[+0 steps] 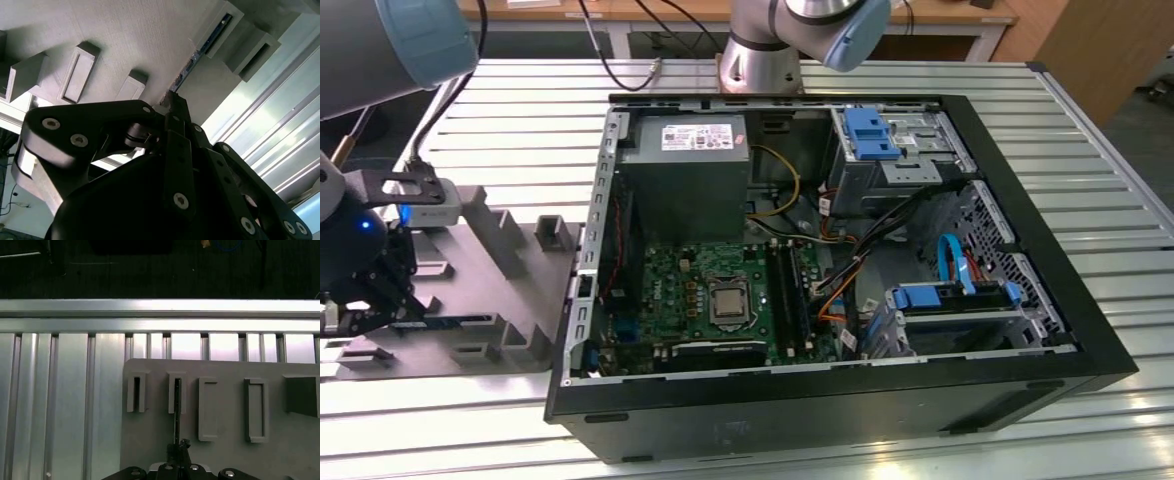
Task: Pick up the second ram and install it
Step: 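Pick up the second ram and move it above second insertion slot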
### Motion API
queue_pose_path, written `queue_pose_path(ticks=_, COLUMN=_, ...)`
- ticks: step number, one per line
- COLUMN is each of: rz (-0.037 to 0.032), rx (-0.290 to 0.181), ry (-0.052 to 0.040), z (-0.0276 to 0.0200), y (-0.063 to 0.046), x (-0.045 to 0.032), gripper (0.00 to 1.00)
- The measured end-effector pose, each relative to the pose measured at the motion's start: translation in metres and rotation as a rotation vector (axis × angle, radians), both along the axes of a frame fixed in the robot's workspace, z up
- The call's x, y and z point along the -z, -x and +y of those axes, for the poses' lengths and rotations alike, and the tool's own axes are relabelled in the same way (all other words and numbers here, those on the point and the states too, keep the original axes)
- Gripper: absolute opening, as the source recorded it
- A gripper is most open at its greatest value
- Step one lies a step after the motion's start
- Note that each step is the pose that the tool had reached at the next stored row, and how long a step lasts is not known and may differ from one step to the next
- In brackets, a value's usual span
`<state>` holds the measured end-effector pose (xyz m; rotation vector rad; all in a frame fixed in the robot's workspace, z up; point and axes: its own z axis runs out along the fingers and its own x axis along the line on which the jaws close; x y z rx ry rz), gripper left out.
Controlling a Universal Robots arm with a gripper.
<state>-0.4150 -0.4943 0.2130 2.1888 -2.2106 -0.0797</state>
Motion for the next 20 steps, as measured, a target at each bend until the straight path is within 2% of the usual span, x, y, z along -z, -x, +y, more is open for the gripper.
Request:
queue_pose_path(ticks=11, rz=-0.0001, rx=-0.001, ry=0.0008, z=0.0000, y=0.0000, x=0.0001, gripper=0.11)
queue_pose_path(ticks=12, rz=-0.0001, rx=-0.001, ry=0.0009, z=0.0000, y=0.0000, x=0.0001, gripper=0.17)
queue_pose_path(ticks=13, rz=-0.0001, rx=-0.001, ry=0.0009, z=0.0000, y=0.0000, x=0.0001, gripper=0.17)
queue_pose_path(ticks=15, rz=-0.0001, rx=-0.001, ry=0.0011, z=0.0000, y=0.0000, x=0.0001, gripper=0.29)
queue_pose_path(ticks=16, rz=-0.0001, rx=-0.001, ry=0.0012, z=0.0000, y=0.0000, x=0.0001, gripper=0.29)
queue_pose_path(ticks=17, rz=0.0000, rx=-0.001, ry=0.0013, z=0.0000, y=0.0000, x=0.0001, gripper=0.36)
queue_pose_path(ticks=20, rz=0.0000, rx=-0.003, ry=0.0022, z=0.0001, y=0.0000, x=0.0005, gripper=0.36)
